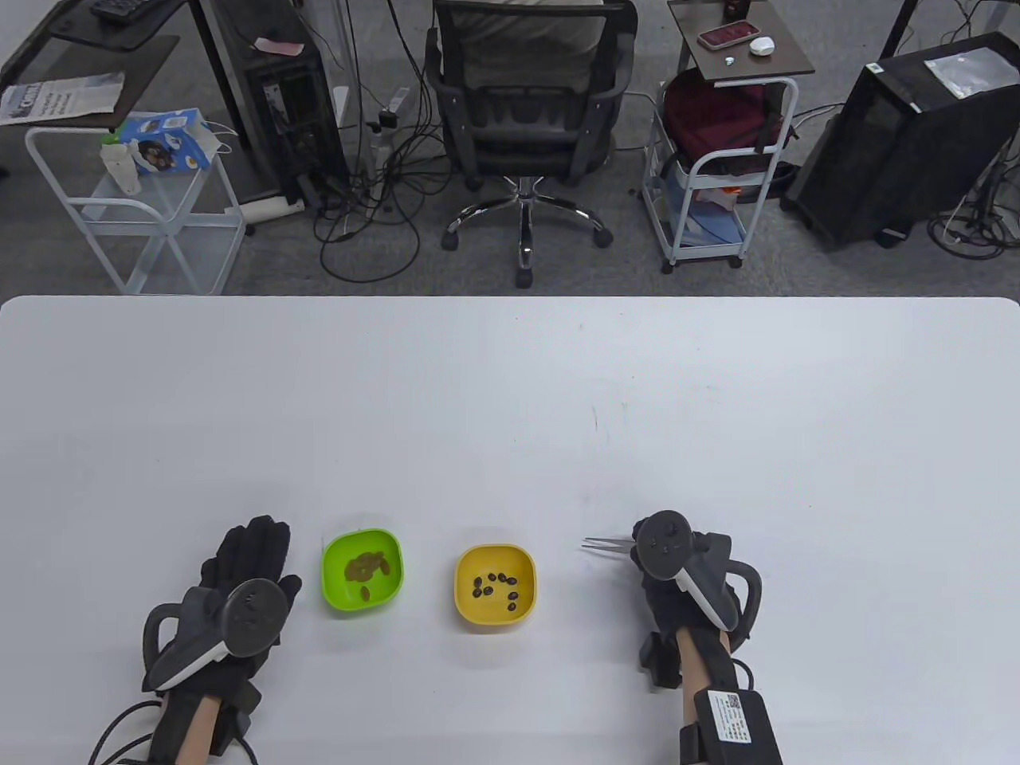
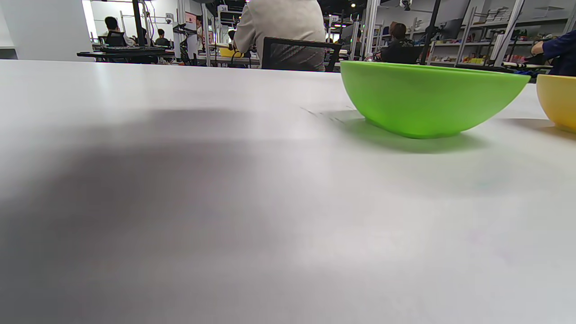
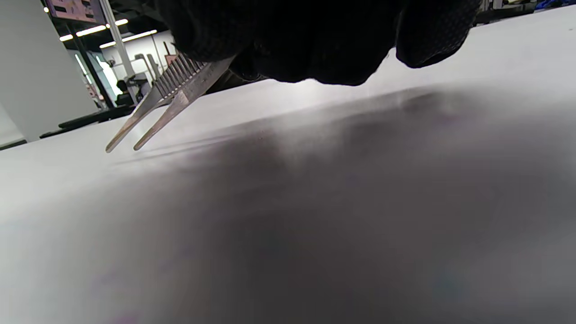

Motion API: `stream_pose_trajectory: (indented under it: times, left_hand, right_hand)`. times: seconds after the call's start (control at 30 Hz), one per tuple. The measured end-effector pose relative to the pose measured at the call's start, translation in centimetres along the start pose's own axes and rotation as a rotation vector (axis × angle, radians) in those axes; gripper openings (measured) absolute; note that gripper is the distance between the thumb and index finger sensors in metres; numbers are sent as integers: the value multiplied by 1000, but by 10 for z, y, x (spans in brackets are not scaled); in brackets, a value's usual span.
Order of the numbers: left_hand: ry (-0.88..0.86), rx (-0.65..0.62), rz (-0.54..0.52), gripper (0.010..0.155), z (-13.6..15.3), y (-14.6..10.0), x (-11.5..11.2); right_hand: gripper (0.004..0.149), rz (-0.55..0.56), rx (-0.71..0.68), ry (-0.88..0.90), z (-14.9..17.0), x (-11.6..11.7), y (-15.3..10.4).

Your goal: Pick coffee beans with tweezers into small dish

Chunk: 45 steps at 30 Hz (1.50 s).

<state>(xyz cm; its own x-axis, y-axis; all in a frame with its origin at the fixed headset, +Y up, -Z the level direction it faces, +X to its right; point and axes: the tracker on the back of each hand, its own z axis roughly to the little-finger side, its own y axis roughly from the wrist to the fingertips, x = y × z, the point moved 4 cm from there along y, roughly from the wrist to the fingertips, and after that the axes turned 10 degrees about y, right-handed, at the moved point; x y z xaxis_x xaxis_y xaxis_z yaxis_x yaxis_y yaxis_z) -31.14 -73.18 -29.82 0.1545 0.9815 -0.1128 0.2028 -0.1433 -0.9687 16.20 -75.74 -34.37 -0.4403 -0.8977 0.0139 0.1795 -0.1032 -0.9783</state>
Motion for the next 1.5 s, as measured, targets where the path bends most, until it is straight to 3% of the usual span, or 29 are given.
stream_pose_trajectory:
  times: [0.5,0.73,0.93,1.17,1.3,1.5]
  left_hand:
    - [-14,3,-16,70,1,1,1]
    - [-17,-1,-14,70,1,1,2]
    - [-24,-10,-17,70,1,0,3]
    - [-15,-31,-18,70,-3,0,3]
    - [-12,-26,-14,70,-3,0,2]
    - [9,-22,-9,70,-5,-1,1]
  right_hand:
    - [44,-47,-20,-324,-23,17,0]
    - [45,-50,-15,-307,-20,15,-1]
    - [54,-145,8,-230,-19,4,-8]
    - [62,-44,-116,-92,-26,-29,-47]
    - [66,15,-205,-86,-25,-32,-65]
    - [70,59,-240,-124,-28,-32,-71]
